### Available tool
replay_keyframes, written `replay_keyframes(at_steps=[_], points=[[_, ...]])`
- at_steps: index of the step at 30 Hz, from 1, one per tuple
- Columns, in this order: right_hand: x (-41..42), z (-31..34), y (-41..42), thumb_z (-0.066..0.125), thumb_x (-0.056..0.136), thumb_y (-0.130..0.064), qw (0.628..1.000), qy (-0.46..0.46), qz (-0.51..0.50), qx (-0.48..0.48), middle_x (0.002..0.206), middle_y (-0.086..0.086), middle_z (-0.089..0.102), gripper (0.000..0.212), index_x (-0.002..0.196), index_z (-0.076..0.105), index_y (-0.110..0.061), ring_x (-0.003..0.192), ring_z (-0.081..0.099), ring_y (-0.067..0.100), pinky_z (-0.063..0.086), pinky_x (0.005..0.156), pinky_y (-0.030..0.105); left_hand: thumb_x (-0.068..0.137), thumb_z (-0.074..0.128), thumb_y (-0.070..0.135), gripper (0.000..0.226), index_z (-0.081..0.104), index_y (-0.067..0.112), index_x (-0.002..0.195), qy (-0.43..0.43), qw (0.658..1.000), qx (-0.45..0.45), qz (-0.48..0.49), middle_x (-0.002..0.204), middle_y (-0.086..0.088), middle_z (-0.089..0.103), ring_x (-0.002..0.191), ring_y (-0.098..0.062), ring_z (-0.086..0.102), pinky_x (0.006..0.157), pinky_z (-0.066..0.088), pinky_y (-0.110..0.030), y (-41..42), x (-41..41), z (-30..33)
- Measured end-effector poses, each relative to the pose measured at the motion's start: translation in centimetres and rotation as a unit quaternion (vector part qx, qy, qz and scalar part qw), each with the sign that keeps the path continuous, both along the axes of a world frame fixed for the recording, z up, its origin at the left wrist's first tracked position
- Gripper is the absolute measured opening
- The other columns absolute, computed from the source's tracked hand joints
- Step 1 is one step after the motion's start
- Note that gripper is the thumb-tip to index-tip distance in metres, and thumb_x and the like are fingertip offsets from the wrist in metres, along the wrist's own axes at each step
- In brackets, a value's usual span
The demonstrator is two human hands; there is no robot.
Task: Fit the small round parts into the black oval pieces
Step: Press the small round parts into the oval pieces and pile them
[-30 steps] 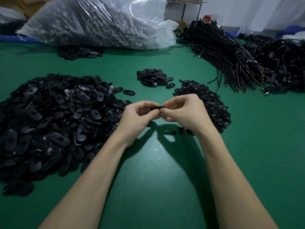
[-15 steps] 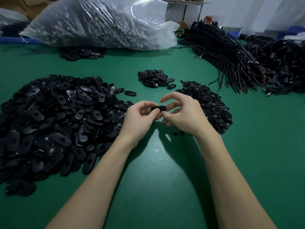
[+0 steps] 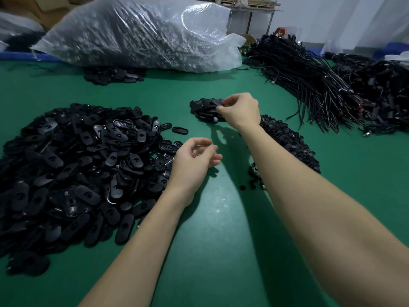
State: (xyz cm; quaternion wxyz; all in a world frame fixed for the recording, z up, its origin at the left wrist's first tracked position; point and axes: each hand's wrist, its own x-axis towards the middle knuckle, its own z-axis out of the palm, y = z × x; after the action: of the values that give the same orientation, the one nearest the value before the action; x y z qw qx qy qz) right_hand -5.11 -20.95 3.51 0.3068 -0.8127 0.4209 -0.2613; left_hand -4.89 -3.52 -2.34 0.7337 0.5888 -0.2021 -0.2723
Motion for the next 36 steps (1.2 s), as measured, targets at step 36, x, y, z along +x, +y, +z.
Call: replay_keyframes(at_steps=[36], points=[[-2.4,2.0,10.2,0.082,0.078,-0.038,0.918,0.278,0.282,-0.005,0.094,-0.001,0.076,0.022,0.094,0.079,-0.023,0.086,0.072,0.021,0.063,0.076,0.038,0.105,0.039,0.020,0.033,0.053,0.005,0.132,-0.431,0.841,0.302,-0.124,0.135,-0.014,0.056,0.127,-0.028,0.048,0.081,0.024,-0.021,0.3,-1.9,1.0]])
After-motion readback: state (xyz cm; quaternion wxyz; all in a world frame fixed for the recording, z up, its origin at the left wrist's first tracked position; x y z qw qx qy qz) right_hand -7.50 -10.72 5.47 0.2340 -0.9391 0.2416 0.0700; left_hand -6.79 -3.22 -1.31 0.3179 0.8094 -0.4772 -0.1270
